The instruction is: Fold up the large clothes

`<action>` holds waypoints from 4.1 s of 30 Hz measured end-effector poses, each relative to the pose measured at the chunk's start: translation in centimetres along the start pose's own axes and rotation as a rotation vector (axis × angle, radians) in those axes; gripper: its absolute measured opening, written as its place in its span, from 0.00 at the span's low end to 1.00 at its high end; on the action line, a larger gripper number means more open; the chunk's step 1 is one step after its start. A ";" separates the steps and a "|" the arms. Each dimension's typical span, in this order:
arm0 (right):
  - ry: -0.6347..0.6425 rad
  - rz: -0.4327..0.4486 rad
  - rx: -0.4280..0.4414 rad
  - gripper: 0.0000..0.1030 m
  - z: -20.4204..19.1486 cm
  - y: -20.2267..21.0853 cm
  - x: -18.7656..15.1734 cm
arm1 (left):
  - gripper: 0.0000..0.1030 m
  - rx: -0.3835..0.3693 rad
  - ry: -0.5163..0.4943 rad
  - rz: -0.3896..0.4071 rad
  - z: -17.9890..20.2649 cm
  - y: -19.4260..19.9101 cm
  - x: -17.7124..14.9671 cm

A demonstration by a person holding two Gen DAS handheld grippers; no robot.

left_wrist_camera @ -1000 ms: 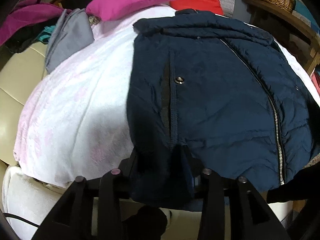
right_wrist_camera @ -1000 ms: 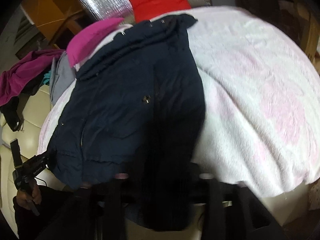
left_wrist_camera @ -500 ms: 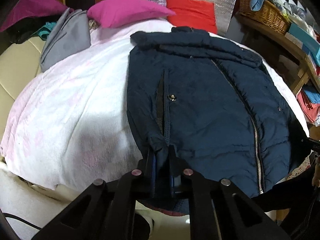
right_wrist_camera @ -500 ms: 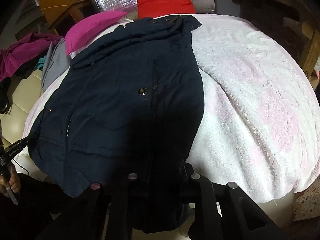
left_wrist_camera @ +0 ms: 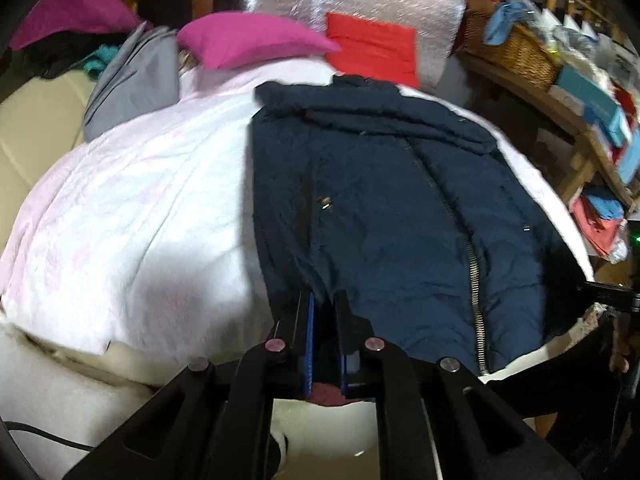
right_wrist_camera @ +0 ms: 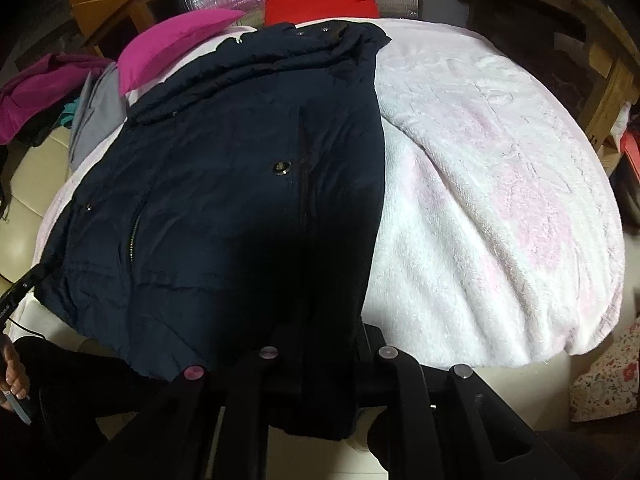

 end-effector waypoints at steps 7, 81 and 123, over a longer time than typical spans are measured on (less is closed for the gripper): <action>-0.130 -0.043 0.036 0.28 0.8 -0.4 1.3 | 0.47 0.032 0.070 -0.110 -1.3 -2.4 -0.2; -0.213 -0.054 0.188 0.33 3.4 -2.6 1.0 | 0.40 0.217 -0.082 -0.008 0.8 -1.5 0.7; -0.199 -0.006 0.204 0.44 3.1 -1.4 1.3 | 0.47 0.247 -0.104 -0.037 1.0 -2.1 0.4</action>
Point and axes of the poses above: each gripper's, at about its wrist camera, not at the fingertips, and y roughly against the way its jaws point, z to its right, x to its top, the point moved 3 cm from there along -y, roughly the way its jaws point, and after that the axes turned 5 degrees about z, right-handed, at the moved point
